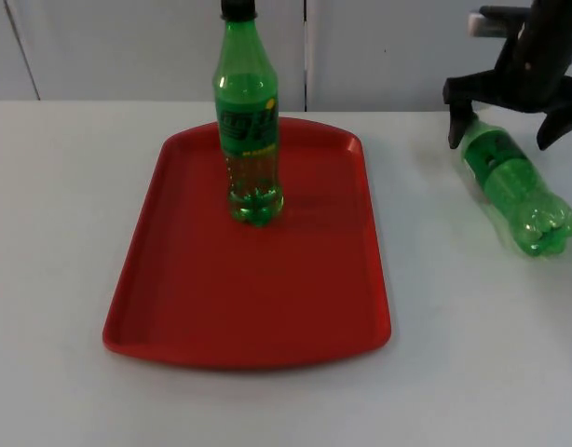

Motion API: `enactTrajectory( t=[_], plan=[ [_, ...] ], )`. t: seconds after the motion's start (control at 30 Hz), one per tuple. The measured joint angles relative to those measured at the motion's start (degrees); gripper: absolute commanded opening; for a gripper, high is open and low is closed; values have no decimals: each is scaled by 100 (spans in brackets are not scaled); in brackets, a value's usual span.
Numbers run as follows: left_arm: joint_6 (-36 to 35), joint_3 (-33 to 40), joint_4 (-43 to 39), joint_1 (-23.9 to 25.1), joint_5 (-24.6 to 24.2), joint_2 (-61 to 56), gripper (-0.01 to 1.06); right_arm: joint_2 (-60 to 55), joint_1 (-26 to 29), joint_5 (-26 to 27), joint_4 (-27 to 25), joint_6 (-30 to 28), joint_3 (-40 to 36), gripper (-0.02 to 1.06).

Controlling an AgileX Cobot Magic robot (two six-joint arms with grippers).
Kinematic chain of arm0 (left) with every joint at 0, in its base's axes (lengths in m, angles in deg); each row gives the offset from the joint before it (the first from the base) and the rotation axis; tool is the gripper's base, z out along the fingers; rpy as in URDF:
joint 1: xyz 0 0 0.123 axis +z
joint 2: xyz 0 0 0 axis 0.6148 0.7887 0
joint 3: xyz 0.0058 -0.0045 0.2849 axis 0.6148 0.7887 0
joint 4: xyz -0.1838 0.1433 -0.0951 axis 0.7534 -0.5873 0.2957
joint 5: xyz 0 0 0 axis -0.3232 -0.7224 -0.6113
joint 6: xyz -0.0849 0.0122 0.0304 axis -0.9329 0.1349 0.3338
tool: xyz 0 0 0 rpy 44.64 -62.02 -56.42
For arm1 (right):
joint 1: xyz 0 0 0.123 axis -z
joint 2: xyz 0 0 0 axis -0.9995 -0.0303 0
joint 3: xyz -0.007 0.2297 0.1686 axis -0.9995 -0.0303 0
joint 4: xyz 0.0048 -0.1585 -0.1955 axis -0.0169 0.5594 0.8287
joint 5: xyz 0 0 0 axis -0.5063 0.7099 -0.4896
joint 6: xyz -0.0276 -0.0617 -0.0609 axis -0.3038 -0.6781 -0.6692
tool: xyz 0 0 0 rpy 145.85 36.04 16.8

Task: Place the bottle upright on the tray.

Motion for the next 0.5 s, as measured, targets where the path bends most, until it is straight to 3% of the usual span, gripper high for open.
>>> enactTrajectory(
  t=[0.5],
  plan=[
    [0,0,0,0,-10,0,93,-159,11,-51,-66,-85,78,101]
  ],
)
